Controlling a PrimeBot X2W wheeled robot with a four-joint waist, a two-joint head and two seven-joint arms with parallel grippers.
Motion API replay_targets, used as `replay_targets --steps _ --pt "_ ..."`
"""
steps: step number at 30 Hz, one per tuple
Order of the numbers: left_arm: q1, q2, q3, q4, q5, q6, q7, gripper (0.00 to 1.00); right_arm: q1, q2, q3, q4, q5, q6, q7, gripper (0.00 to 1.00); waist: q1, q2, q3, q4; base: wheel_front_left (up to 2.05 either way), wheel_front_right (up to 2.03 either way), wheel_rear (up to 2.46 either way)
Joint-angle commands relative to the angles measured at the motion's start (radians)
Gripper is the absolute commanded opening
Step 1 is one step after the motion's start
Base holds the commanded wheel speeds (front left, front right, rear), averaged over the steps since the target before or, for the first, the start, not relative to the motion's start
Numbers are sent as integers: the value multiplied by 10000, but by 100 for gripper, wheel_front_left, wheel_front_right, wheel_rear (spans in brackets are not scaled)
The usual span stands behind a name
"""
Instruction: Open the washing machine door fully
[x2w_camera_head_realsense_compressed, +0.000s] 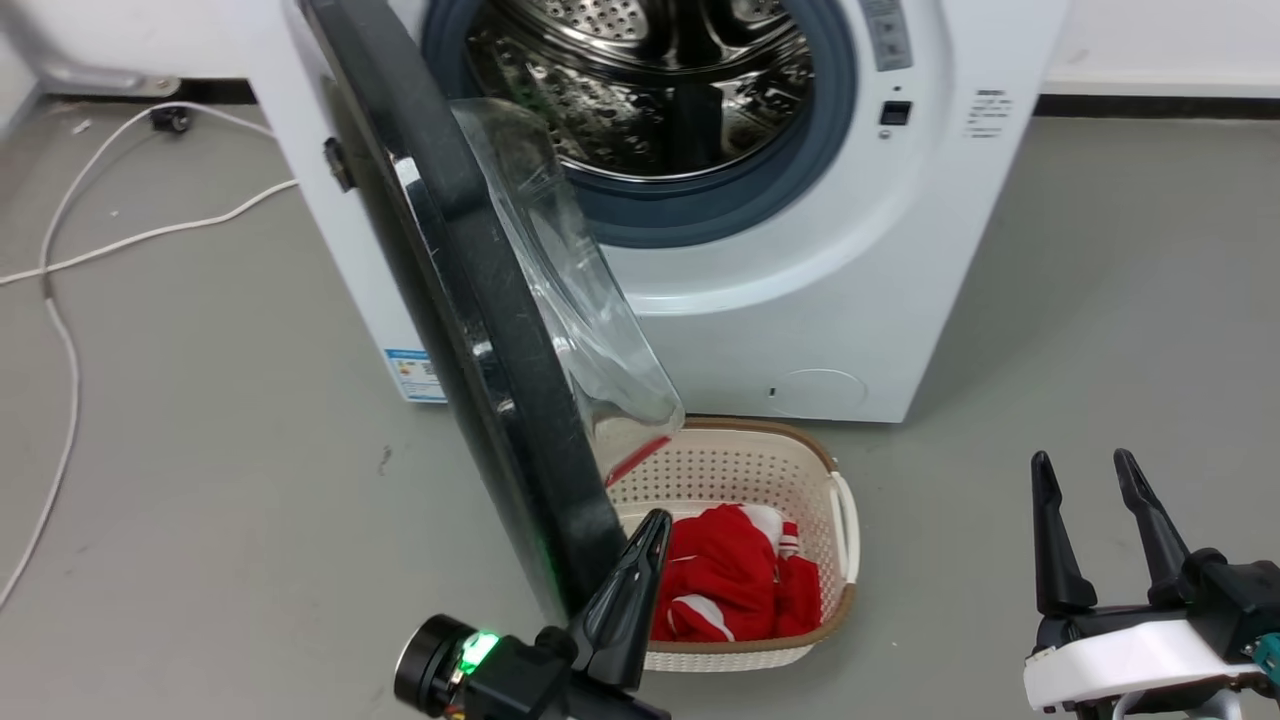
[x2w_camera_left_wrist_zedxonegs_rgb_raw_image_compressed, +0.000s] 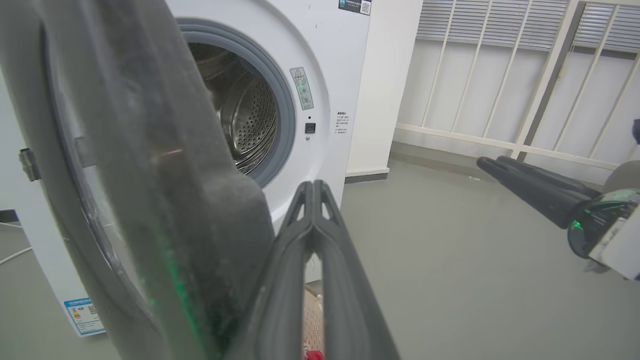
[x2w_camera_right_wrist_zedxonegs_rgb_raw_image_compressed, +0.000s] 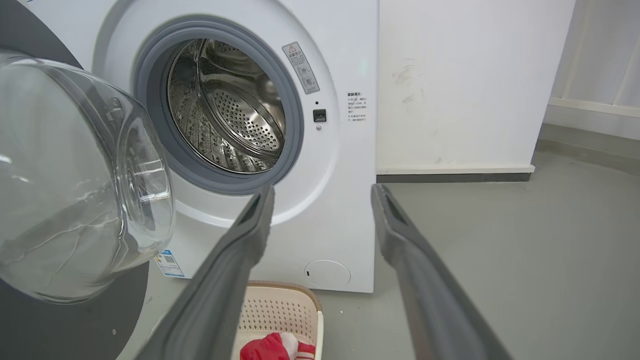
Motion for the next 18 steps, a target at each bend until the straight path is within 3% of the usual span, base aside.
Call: replay_targets --steps 1,11,18 --pt "178 207 323 29 -74 244 19 0 -103 22 1 -30 -44 -7 17 100 0 0 23 294 0 0 0" --pt "1091 385 290 -946 -48 661 191 0 -56 19 -53 -114 -125 -7 74 100 0 0 23 1786 0 0 0" --pt "1220 631 937 -950 -303 947 164 0 -92 18 33 -170 -154 -7 147 100 0 0 -8 2400 0 0 0"
